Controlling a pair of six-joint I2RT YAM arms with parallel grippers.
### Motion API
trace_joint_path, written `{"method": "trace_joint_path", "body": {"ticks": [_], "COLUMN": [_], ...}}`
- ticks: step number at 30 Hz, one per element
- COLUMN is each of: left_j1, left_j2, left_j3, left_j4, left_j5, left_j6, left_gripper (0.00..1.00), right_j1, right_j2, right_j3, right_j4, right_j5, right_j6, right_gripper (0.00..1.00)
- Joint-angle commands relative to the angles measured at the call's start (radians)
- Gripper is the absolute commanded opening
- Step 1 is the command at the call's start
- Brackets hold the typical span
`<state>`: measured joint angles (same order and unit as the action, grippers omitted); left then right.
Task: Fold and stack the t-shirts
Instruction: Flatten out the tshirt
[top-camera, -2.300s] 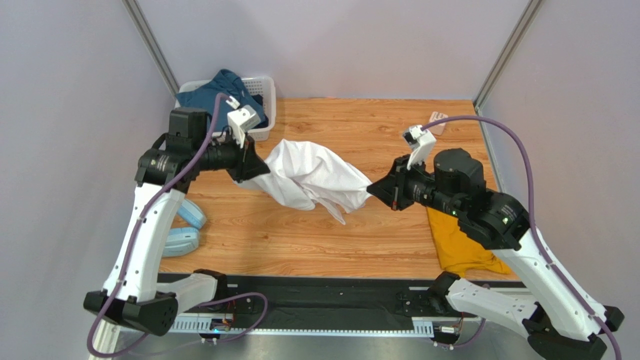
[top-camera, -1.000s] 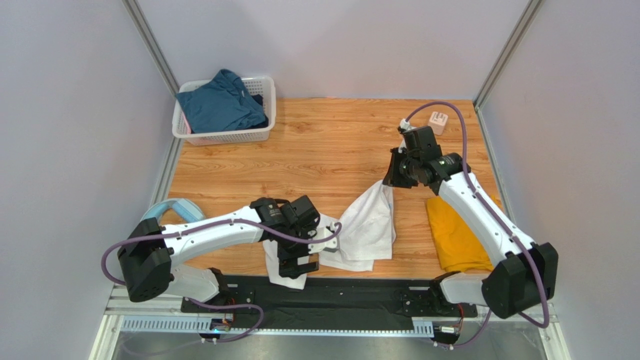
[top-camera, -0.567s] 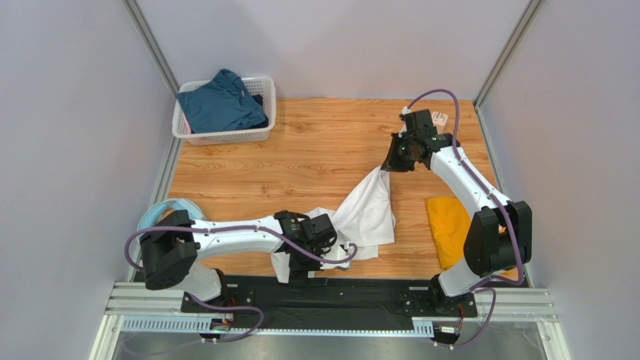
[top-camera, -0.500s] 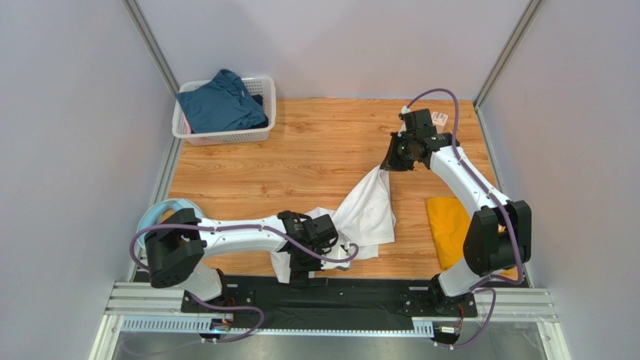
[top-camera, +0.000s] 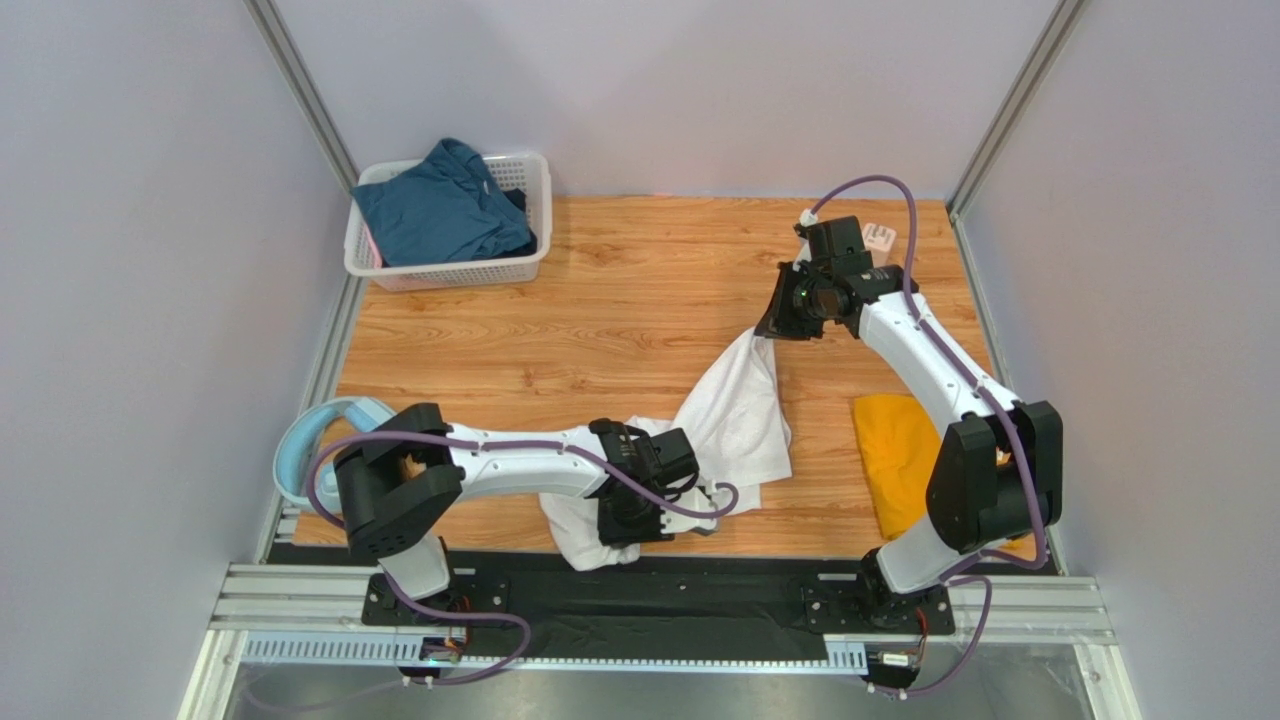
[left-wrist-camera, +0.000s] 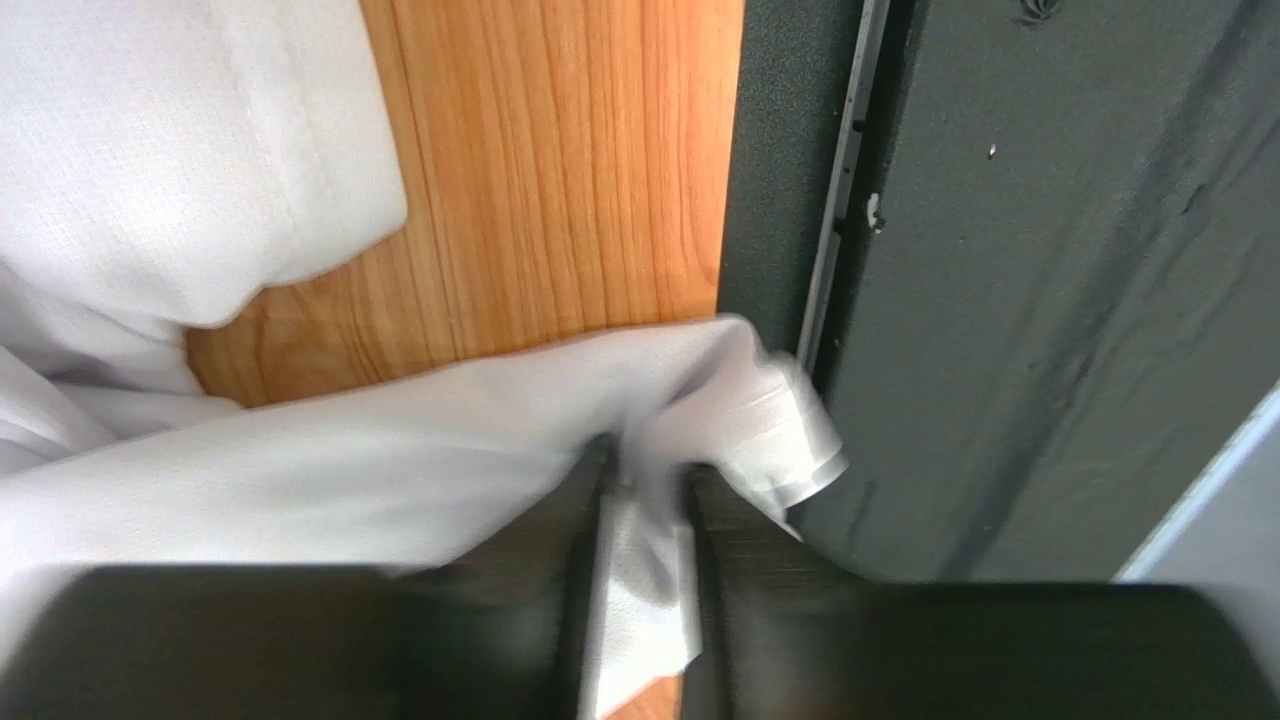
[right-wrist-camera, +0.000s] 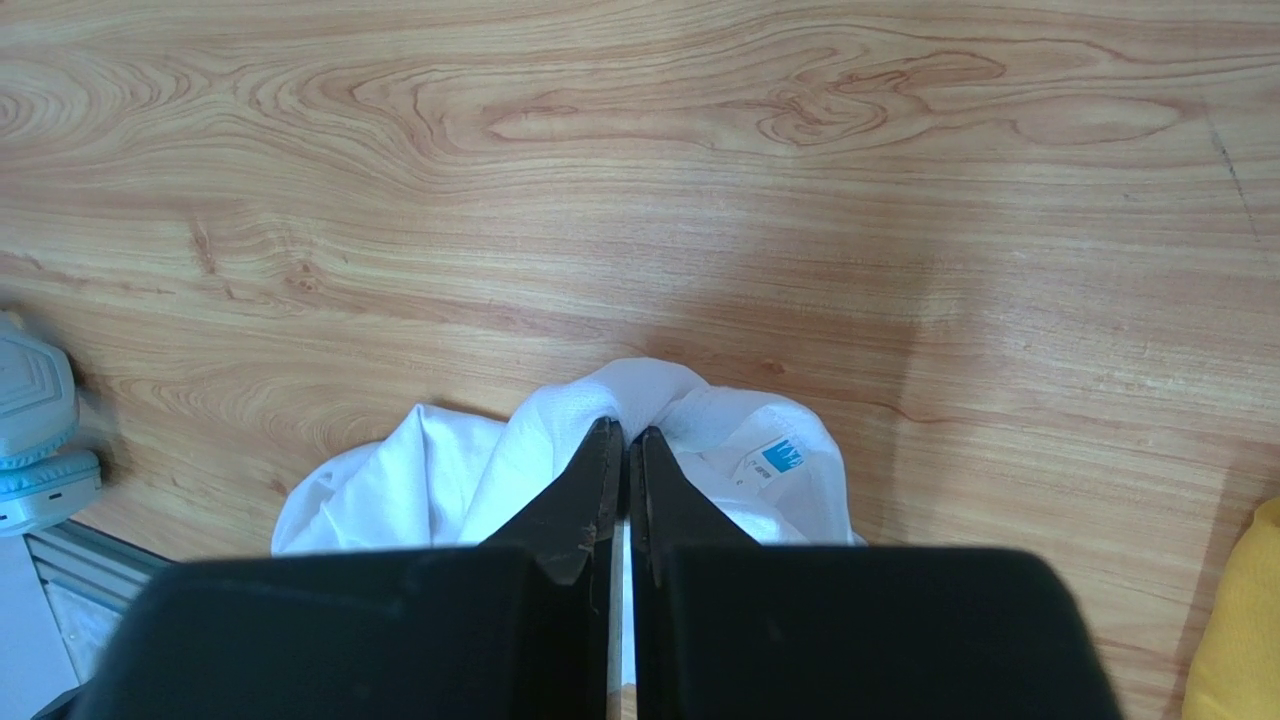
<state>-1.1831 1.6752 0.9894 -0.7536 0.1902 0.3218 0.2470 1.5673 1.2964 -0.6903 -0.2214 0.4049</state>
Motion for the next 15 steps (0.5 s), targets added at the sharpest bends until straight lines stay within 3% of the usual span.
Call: {"method": "trace_joint_path", "body": {"ticks": [1, 3, 8, 11, 15], "left_j1": [-0.009, -0.007, 0.011, 0.123, 0.432], "left_j2": [0.031, 0.031, -0.027, -0.162, -0.34], "left_j3": [-0.026, -0.037, -0.041, 0.033, 0.282], "left_j4": [0.033, 0.037, 0.014, -0.064, -0.2], "left_j5": [-0.007, -0.026, -0.104, -0.126, -0.141], "left_j6": [-0.003, -0.001, 0.019, 0.046, 0.108], "left_gripper": [0.15, 0.0, 0.0, 0.0, 0.0], "right_j1": [0.0, 0.0, -0.002, 0.0, -0.002], "right_j2": [-0.024, -0.027, -0.049, -0.076, -0.136], "right_j3": [0.001, -0.002, -0.006, 0.003, 0.04], "right_j4": [0.043, 0.043, 0.044, 0.031, 0.006], "right_j5": [-0.026, -0.026, -0.024, -0.009, -0.012], "right_j6": [0.012, 0.014, 0.011, 0.003, 0.003], "right_gripper": [0.0, 0.0, 0.0, 0.0, 0.0]}}
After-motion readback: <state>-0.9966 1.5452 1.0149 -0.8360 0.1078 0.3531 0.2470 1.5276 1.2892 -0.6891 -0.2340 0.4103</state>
